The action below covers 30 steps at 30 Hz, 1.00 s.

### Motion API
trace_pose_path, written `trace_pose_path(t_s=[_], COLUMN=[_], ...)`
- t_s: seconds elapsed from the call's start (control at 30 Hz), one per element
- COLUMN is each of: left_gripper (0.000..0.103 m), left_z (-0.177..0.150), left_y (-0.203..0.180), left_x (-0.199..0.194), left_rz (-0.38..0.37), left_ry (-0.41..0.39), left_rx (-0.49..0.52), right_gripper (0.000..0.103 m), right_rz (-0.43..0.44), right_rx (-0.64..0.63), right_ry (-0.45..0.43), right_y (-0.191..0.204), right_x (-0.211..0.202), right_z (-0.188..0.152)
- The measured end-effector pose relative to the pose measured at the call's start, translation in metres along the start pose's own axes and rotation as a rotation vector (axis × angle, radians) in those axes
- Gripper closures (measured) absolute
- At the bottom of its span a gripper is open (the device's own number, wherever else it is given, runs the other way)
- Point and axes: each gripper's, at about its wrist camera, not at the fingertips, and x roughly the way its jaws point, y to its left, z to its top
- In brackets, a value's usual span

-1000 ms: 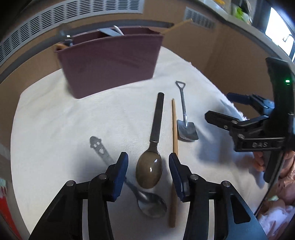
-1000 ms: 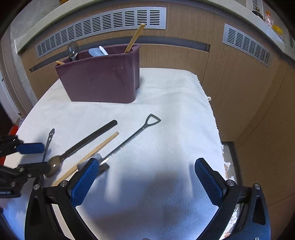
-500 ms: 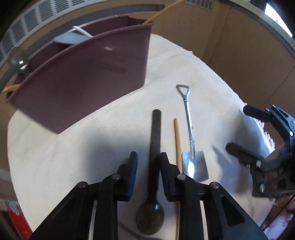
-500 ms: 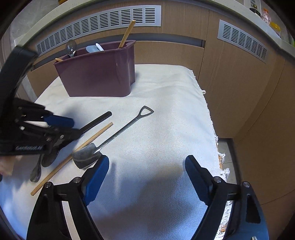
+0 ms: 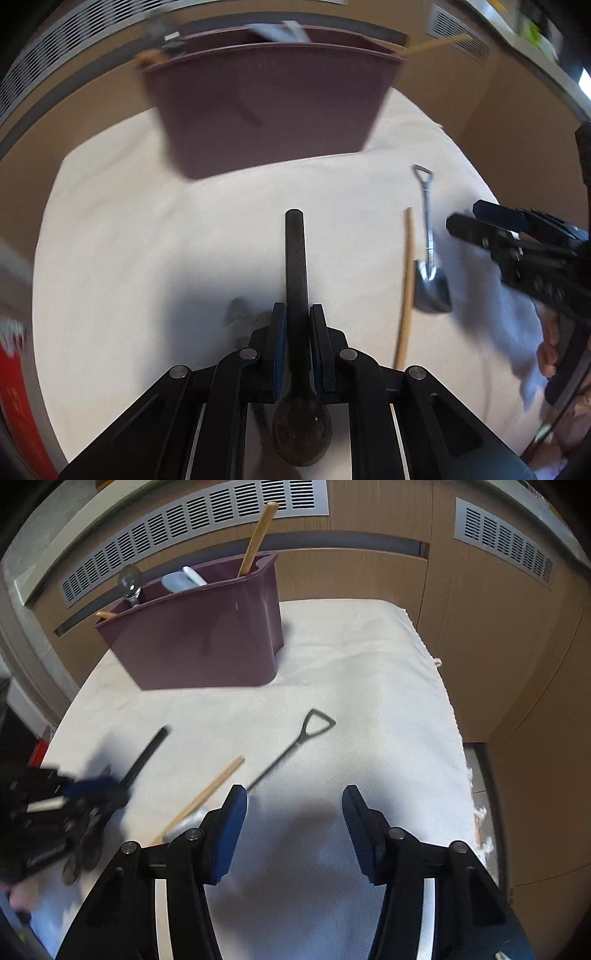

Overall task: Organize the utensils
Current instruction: 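Grasp the black-handled spoon with the left tool while the right tool grasps the metal shovel spoon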

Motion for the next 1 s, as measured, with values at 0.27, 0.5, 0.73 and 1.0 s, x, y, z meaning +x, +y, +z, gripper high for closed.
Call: trace_pose_path(t_s=[0.27,0.5,0.73,1.0], left_gripper=[0.089,0.088,0.052,0.076], left_z=[-0.021,-0.019,-0.004,0.023], left_y=[0.013,0.021,0.014,0.009], left_x=[-0.007,-0.010,-0.004,0.008], left_rz=[-0.022,-0.060,-0.132,-0.037], left_ry=[-0.023,0.009,0.032,0.050], left_rx=[-0.075,-0.098,-0.086,-0.052], right_gripper=[0.054,0.095,0.097,0.097], right_rz=[-0.071,0.037,0.169,0.141], right_rx=[0.008,-0.163,-0.134,-0.146], right_ry=[0.034,0.047,0.109,0.091], right_y=[0.022,0.056,0.035,0.021], right_x=[0.044,0.044,0.023,0.010], right_z=[0.032,0.032,0.005,-0.004])
